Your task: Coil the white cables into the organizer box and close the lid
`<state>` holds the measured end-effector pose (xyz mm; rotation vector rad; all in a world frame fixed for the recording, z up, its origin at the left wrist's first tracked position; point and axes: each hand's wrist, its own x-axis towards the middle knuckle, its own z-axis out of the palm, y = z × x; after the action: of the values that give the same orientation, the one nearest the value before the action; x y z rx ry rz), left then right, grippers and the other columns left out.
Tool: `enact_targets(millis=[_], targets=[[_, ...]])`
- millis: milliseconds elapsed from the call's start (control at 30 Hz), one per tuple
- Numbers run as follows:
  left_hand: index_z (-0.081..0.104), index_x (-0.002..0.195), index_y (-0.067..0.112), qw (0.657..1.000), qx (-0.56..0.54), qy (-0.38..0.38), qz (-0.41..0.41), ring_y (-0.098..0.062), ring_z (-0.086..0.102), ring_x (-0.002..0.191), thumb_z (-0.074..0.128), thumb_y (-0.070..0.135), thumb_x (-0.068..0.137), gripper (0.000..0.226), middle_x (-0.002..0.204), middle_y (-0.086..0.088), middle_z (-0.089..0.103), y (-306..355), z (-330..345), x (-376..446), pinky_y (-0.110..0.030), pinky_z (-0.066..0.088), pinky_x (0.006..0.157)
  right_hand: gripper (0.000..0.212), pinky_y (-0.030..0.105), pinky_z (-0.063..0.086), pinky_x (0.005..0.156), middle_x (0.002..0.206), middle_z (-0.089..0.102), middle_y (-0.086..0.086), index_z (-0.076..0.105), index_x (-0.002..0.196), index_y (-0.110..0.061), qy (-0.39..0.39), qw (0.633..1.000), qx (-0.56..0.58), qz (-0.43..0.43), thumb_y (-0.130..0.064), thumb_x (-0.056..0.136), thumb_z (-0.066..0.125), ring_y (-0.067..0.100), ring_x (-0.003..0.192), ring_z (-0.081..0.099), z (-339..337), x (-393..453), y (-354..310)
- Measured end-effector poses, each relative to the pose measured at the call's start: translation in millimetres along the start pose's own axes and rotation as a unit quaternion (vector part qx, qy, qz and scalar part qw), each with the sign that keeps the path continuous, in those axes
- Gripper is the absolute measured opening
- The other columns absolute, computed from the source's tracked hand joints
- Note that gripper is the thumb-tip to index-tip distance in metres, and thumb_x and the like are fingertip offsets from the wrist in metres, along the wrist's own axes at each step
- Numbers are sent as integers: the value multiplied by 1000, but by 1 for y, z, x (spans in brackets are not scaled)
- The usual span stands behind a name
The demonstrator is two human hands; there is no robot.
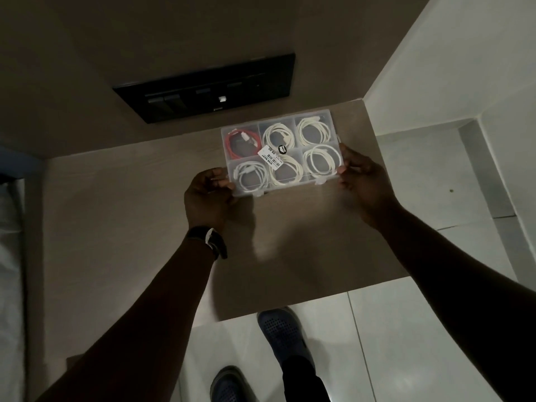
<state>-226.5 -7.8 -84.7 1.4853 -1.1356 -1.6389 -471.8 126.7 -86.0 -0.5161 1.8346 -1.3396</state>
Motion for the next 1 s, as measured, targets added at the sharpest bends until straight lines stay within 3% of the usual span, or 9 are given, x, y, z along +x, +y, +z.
enact_targets(millis=[133,233,333,400,467,567,667,833,1000], targets=[[65,90,2,993,-105,-6,-47,-14,66,66,48,-28,77,37,76,-8,67,0,5,0,-27,55,60,41,28,43,65,79,64,-1,77,99,-24,8,991,113,71,11,84,63,15,74,53,-2,21,-15],[67,84,0,992,-112,41,-39,-17,66,69,50,-27,77,33,73,-4,72,4,11,5,-29,55,60,35,29,38,64,79,62,7,79,90,-19,-2,986,132,106,11,81,64,17,71,51,1,30,-21],[66,86,-1,990,-115,67,-37,-17,65,72,49,-27,78,32,76,-6,69,8,16,13,-28,56,65,35,29,43,69,75,69,1,79,84,-23,1,986,114,121,9,83,66,15,73,56,3,31,-20],[67,92,-5,992,-104,65,-33,-21,65,76,51,-25,79,29,82,-11,69,5,16,14,-28,55,66,35,28,47,70,73,71,-3,77,89,-25,6,986,112,121,8,84,66,14,74,59,3,30,-21],[66,106,-6,996,-57,62,-22,-27,64,88,56,-19,82,29,101,-15,68,2,15,13,-28,56,69,35,26,50,70,75,72,-4,75,99,-23,13,986,112,120,7,84,66,12,73,62,4,29,-21],[69,110,-1,997,38,73,-6,-25,65,100,63,-5,86,25,113,-15,69,-3,12,18,-28,59,80,37,23,52,67,77,69,-3,69,117,-12,21,986,122,112,8,86,65,10,73,62,7,27,-21],[72,109,7,993,82,81,-7,-25,66,106,66,4,86,24,115,-12,71,-7,10,23,-44,55,93,42,26,52,73,84,68,-1,65,125,-8,30,987,117,108,8,87,64,13,80,62,9,25,-22],[72,109,9,992,76,99,5,-24,67,105,65,7,86,24,114,-10,71,-6,14,21,-46,55,92,41,23,53,68,82,67,0,65,125,-7,31,988,114,95,10,88,62,13,78,61,9,22,-22],[71,113,14,990,110,82,27,-24,65,108,65,13,86,27,117,-8,70,-8,8,21,-46,53,96,40,30,47,67,86,61,6,63,127,-7,11,992,110,61,7,89,62,18,79,54,11,18,-18]])
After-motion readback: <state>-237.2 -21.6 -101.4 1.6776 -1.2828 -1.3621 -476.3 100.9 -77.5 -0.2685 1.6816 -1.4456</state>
